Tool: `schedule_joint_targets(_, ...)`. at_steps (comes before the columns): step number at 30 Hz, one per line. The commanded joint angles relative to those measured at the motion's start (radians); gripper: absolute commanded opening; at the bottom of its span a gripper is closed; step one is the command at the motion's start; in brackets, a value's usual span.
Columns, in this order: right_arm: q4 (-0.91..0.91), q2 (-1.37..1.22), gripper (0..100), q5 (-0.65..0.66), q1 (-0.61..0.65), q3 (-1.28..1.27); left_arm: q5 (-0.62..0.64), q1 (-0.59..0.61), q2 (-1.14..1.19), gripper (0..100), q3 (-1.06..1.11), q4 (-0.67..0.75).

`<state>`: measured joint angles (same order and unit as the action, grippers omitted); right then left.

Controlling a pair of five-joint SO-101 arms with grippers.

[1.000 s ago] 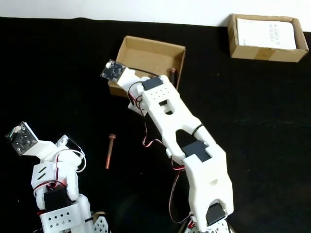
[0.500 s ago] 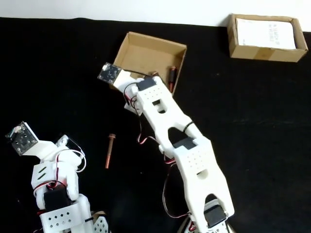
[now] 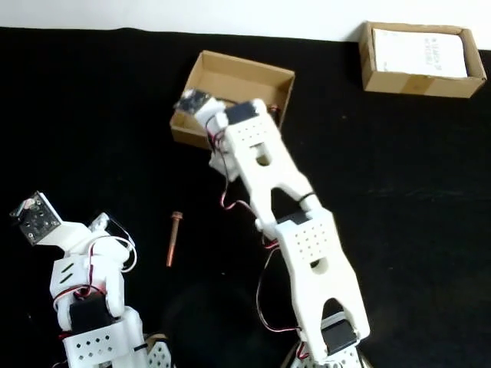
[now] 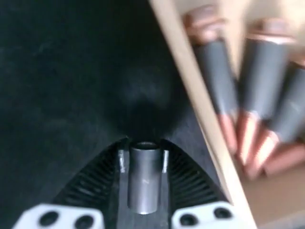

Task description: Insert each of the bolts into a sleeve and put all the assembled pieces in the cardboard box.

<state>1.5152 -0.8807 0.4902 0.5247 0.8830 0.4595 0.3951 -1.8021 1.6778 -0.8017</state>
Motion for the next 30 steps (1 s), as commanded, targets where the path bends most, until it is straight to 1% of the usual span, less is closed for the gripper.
schedule_joint_targets(1,0.139,0.147,0.6,-0.055,-0.021,0.183,0.0,-0.015,-0.005,1,0.018,0.018)
schedule_joint_targets(4,0.252,0.202,0.6,-0.104,-0.024,0.321,0.0,-0.022,0.001,1,0.018,0.017)
schedule_joint_targets(7,0.251,0.294,0.6,-0.183,-0.064,0.398,-0.003,-0.074,0.062,1,0.019,0.021)
schedule_joint_targets(10,0.252,0.424,0.6,-0.25,-0.081,0.384,-0.006,-0.107,0.139,1,0.025,0.04)
schedule_joint_targets(12,0.252,0.535,0.6,-0.282,-0.082,0.323,-0.038,-0.108,0.193,1,0.027,0.081)
schedule_joint_targets(15,0.252,0.73,0.6,-0.308,-0.079,0.14,-0.081,-0.151,0.269,2,0.022,0.097)
schedule_joint_targets(18,0.249,0.938,0.6,-0.322,-0.079,-0.102,-0.094,-0.173,0.355,8,-0.028,0.095)
schedule_joint_targets(20,0.246,1.072,0.6,-0.322,-0.082,-0.268,-0.094,-0.174,0.429,11,-0.102,0.081)
schedule_joint_targets(24,0.214,1.308,0.6,-0.354,-0.084,-0.552,-0.13,-0.174,0.613,13,-0.331,-0.063)
schedule_joint_targets(30,0.013,1.632,0.6,-0.446,-0.085,-1.012,-0.206,-0.191,0.937,13,-0.671,-0.324)
